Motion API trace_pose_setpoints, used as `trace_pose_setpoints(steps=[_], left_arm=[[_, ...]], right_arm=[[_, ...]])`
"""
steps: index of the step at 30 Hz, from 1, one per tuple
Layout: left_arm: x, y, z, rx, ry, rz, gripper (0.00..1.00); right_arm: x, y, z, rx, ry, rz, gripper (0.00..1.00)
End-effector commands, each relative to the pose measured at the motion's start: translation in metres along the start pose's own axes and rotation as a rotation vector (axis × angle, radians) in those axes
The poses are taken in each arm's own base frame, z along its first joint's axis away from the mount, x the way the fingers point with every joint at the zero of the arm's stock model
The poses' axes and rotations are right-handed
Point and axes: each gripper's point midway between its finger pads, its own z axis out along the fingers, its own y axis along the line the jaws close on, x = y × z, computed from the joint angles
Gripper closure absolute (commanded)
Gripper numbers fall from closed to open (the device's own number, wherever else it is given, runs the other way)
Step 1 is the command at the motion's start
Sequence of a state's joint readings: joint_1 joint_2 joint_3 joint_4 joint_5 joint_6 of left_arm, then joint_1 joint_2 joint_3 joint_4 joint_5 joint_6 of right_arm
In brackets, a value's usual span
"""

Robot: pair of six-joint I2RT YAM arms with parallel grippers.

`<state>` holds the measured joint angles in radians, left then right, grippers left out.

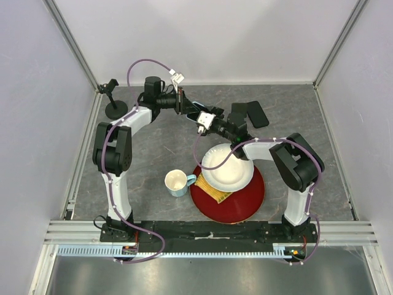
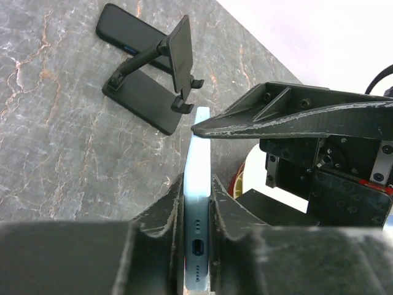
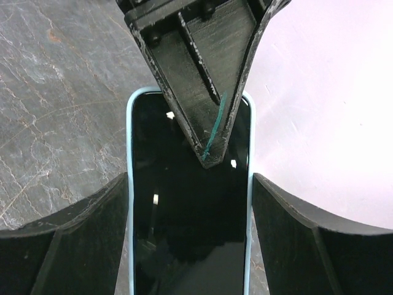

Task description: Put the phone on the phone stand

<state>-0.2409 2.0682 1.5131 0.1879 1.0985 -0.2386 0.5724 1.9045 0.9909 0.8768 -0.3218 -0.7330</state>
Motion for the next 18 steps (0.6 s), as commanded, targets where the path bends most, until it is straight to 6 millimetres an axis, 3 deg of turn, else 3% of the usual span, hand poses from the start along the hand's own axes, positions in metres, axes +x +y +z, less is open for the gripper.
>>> trace_pose_setpoints(steps=[1, 3, 4, 5, 8, 10, 12, 13, 14, 15, 16, 17, 18], left_arm=[[-0.011, -0.010, 0.002, -0.007, 0.015, 0.113, 0.93], [-0.010, -0.007, 0.000, -0.049, 0.013, 0.130, 0.98], [-0.017, -0.004, -0.003, -0.097, -0.003, 0.161, 0.98], [-0.015, -0.003, -0.005, -0.116, -0.004, 0.165, 0.98], [-0.029, -0.006, -0.014, -0.188, -0.074, 0.229, 0.98], [-0.040, -0.008, -0.020, -0.241, -0.130, 0.253, 0.98], [-0.053, -0.015, -0.031, -0.290, -0.200, 0.305, 0.98], [-0.060, -0.006, -0.038, -0.371, -0.242, 0.297, 0.98], [-0.057, -0.004, -0.043, -0.409, -0.259, 0.289, 0.98], [-0.077, -0.006, -0.055, -0.483, -0.333, 0.322, 0.98], [-0.084, -0.006, -0.064, -0.525, -0.374, 0.311, 0.98], [-0.078, -0.005, -0.068, -0.554, -0.387, 0.306, 0.98], [-0.098, -0.019, -0.080, -0.580, -0.468, 0.360, 0.98]], right_arm=[[-0.059, -0.042, 0.000, 0.121, -0.152, -0.045, 1.00], [-0.058, -0.041, 0.002, 0.122, -0.149, -0.021, 0.97], [-0.056, -0.044, 0.003, 0.135, -0.142, -0.010, 0.91], [-0.054, -0.044, 0.003, 0.142, -0.138, 0.005, 0.68], [-0.049, -0.048, 0.006, 0.173, -0.121, 0.084, 0.33], [-0.045, -0.048, 0.011, 0.172, -0.098, 0.150, 0.25], [-0.038, -0.048, 0.016, 0.176, -0.065, 0.192, 0.10], [-0.039, -0.049, 0.019, 0.175, -0.055, 0.249, 0.02], [-0.036, -0.049, 0.021, 0.180, -0.040, 0.276, 0.02], [-0.036, -0.058, 0.023, 0.211, -0.026, 0.301, 0.02], [-0.030, -0.056, 0.024, 0.221, -0.001, 0.366, 0.02], [-0.026, -0.057, 0.026, 0.232, 0.021, 0.393, 0.02], [-0.019, -0.064, 0.027, 0.266, 0.077, 0.432, 0.02]])
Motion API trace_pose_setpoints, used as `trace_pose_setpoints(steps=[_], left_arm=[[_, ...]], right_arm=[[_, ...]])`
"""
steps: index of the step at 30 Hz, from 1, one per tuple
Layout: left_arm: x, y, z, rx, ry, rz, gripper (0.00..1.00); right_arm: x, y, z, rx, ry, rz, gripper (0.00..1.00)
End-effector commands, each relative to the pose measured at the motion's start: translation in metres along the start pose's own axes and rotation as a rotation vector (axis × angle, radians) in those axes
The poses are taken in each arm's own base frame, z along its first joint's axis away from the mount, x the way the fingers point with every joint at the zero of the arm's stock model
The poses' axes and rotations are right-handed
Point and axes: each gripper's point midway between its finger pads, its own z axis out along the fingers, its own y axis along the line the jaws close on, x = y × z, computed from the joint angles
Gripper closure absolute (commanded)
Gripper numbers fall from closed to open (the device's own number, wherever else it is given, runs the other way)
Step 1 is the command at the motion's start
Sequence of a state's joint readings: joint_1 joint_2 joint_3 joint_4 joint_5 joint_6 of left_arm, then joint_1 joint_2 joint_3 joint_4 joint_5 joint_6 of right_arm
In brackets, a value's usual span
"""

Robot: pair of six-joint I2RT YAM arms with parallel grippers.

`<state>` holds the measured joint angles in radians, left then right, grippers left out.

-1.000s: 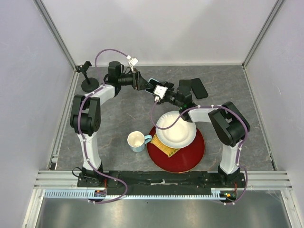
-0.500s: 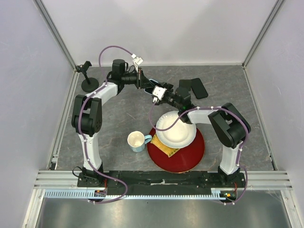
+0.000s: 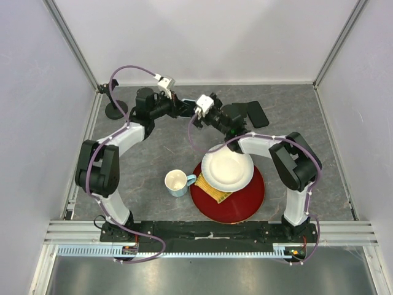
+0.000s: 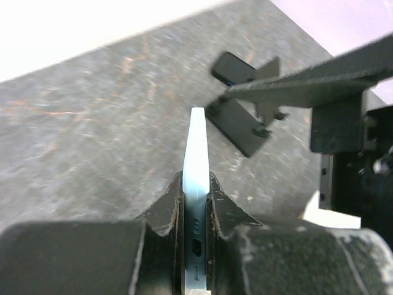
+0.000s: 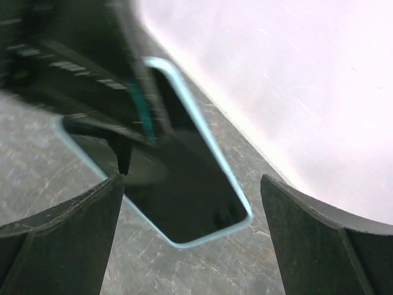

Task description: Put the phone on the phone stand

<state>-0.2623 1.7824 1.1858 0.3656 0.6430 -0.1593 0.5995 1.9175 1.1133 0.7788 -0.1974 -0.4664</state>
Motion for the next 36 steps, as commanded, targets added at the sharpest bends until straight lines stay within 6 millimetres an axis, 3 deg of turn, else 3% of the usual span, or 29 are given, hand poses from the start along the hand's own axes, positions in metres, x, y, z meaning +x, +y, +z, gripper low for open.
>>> trace_pose_setpoints(steps=[1, 2, 3, 4, 5, 6, 7, 8, 10, 13, 16, 22, 29, 30, 36], left_arm=[[-0.095, 0.004, -0.037, -0.213, -0.357, 0.144, 0.98], [-0.081, 0.005, -0.041, -0.236, -0.365, 0.140, 0.98], [-0.106, 0.003, -0.056, -0.285, -0.482, 0.174, 0.98], [-0.107, 0.004, -0.062, -0.307, -0.515, 0.176, 0.98], [-0.096, 0.008, -0.067, -0.334, -0.523, 0.167, 0.98], [-0.109, 0.007, -0.078, -0.363, -0.612, 0.186, 0.98], [-0.112, 0.007, -0.085, -0.378, -0.651, 0.190, 0.98], [-0.103, 0.008, -0.092, -0.396, -0.673, 0.184, 0.98], [-0.114, 0.002, -0.108, -0.401, -0.793, 0.213, 0.98], [-0.106, -0.002, -0.115, -0.399, -0.846, 0.253, 0.98], [-0.099, -0.005, -0.110, -0.369, -0.839, 0.279, 0.98], [-0.097, -0.018, -0.110, -0.315, -0.878, 0.309, 0.98], [-0.097, -0.025, -0.109, -0.319, -0.880, 0.337, 0.98], [-0.099, -0.026, -0.110, -0.323, -0.885, 0.338, 0.98], [-0.114, -0.047, -0.120, -0.308, -0.930, 0.381, 0.98]], right_arm=[[-0.018, -0.044, 0.015, 0.188, 0.039, 0.255, 0.02], [-0.011, -0.042, 0.019, 0.188, 0.077, 0.296, 0.02], [-0.013, -0.047, 0.025, 0.201, 0.126, 0.355, 0.02], [-0.010, -0.048, 0.028, 0.208, 0.155, 0.401, 0.02], [-0.002, -0.042, 0.034, 0.218, 0.187, 0.503, 0.02], [-0.009, -0.046, 0.040, 0.224, 0.199, 0.556, 0.02], [-0.012, -0.042, 0.044, 0.207, 0.198, 0.610, 0.02], [-0.009, -0.033, 0.049, 0.198, 0.207, 0.723, 0.02], [-0.021, -0.027, 0.056, 0.169, 0.181, 0.864, 0.02], [-0.037, -0.017, 0.064, 0.138, 0.120, 1.130, 0.02], [-0.075, -0.002, 0.065, -0.018, -0.002, 1.353, 0.02], [-0.086, 0.008, 0.061, -0.076, -0.023, 1.749, 0.02], [-0.074, 0.006, 0.046, 0.059, 0.029, 1.794, 0.02], [-0.065, 0.011, 0.043, 0.087, 0.062, 1.807, 0.02], [-0.066, 0.021, 0.034, 0.103, 0.071, 1.904, 0.02]])
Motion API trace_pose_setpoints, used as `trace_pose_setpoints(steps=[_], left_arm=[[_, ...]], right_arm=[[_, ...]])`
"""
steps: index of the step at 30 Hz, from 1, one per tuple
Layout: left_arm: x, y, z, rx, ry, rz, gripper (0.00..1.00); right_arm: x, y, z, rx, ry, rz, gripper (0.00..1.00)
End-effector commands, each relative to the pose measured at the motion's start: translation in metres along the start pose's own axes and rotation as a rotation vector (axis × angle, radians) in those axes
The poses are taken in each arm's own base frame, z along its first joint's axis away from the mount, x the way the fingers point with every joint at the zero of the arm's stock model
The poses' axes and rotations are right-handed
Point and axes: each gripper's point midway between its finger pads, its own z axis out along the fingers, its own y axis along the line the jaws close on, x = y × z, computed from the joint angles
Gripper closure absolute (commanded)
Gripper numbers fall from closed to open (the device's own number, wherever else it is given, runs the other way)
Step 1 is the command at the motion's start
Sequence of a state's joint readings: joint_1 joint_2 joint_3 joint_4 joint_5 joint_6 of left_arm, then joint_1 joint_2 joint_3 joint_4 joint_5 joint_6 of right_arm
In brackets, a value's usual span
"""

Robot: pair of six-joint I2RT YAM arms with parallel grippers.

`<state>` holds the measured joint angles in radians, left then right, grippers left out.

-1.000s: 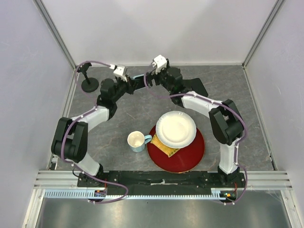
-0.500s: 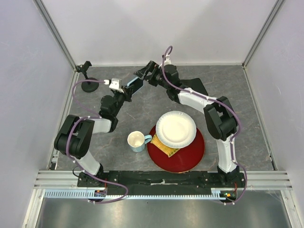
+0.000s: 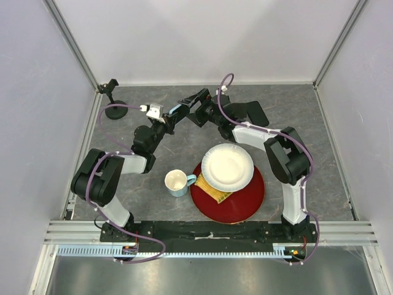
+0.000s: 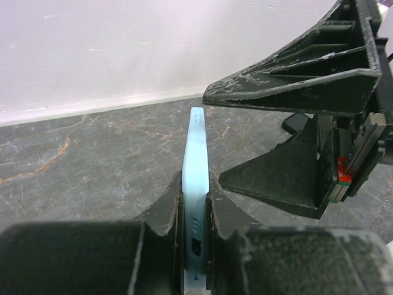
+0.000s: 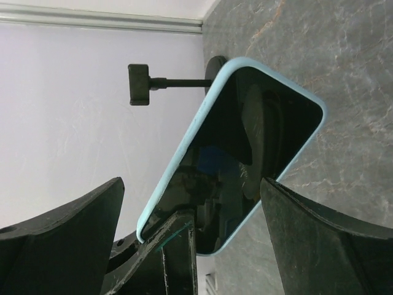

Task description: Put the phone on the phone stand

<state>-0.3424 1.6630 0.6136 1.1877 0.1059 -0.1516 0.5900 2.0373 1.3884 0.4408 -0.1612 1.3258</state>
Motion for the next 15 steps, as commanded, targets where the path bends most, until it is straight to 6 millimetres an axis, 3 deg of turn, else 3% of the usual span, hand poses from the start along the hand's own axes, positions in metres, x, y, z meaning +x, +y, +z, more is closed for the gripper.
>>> trace_pose_setpoints(steps=[1, 15], left_arm=[[-0.155, -0.029, -0.021, 0.063, -0.559, 0.110, 0.98], [-0.183, -0.048, -0.035, 0.084, -0.631, 0.098, 0.98]], right_arm=[[0.004, 0.041, -0.014, -0.084, -0.008, 0.095, 0.02], [0.002, 0.046, -0.030, -0.089, -0.040, 0.157, 0.02]])
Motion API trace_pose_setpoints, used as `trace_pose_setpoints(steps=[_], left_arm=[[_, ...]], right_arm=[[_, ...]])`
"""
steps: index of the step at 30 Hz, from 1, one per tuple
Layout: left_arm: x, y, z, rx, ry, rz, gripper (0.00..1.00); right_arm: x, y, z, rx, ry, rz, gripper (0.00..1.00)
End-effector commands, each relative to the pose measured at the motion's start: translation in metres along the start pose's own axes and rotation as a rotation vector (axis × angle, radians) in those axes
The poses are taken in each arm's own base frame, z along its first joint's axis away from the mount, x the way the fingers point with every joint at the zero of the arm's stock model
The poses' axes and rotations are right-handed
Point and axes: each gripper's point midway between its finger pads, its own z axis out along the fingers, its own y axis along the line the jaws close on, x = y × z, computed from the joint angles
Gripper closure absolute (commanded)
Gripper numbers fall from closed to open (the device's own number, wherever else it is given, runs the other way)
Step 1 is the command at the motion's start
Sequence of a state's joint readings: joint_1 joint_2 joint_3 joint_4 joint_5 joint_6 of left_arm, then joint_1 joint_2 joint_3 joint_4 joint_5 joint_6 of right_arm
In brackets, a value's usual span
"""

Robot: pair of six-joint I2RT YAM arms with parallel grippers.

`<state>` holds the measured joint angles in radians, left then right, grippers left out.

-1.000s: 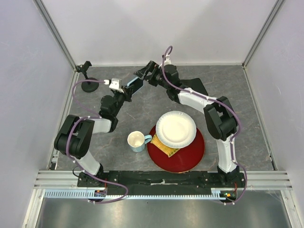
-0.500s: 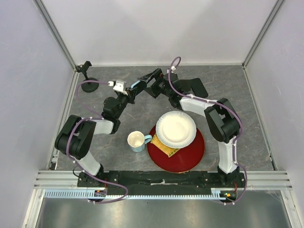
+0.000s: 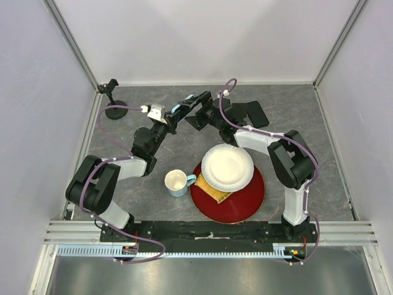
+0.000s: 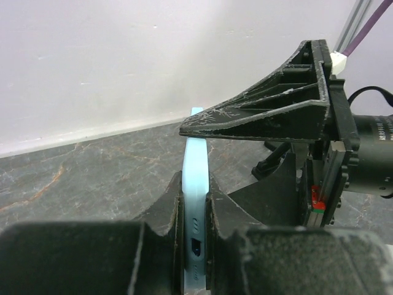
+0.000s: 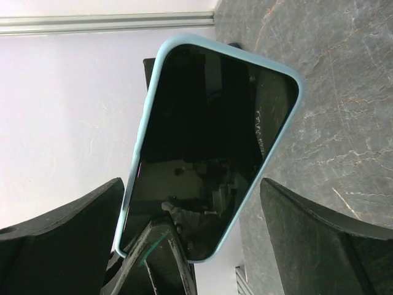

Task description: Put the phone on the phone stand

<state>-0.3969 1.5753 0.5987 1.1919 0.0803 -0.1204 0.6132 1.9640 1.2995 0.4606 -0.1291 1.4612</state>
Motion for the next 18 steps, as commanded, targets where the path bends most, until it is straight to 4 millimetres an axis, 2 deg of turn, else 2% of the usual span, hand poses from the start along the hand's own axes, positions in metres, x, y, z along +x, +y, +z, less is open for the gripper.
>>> trace_pose_setpoints(steps=[1, 10, 15, 18], left_arm=[[-0.156, -0.021, -0.018, 0.043, -0.562, 0.079, 0.98], [-0.156, -0.030, -0.015, 0.069, -0.563, 0.058, 0.98], [-0.152, -0.037, -0.012, 0.085, -0.556, 0.060, 0.98], [-0.152, -0.040, -0.011, 0.089, -0.556, 0.060, 0.98]], right_arm=[[-0.003, 0.037, -0.012, -0.087, -0.023, 0.034, 0.02], [-0.003, 0.044, -0.018, -0.122, -0.021, 0.080, 0.02], [-0.009, 0.042, -0.020, -0.132, -0.055, 0.113, 0.02], [-0.014, 0.043, -0.023, -0.141, -0.071, 0.132, 0.06]])
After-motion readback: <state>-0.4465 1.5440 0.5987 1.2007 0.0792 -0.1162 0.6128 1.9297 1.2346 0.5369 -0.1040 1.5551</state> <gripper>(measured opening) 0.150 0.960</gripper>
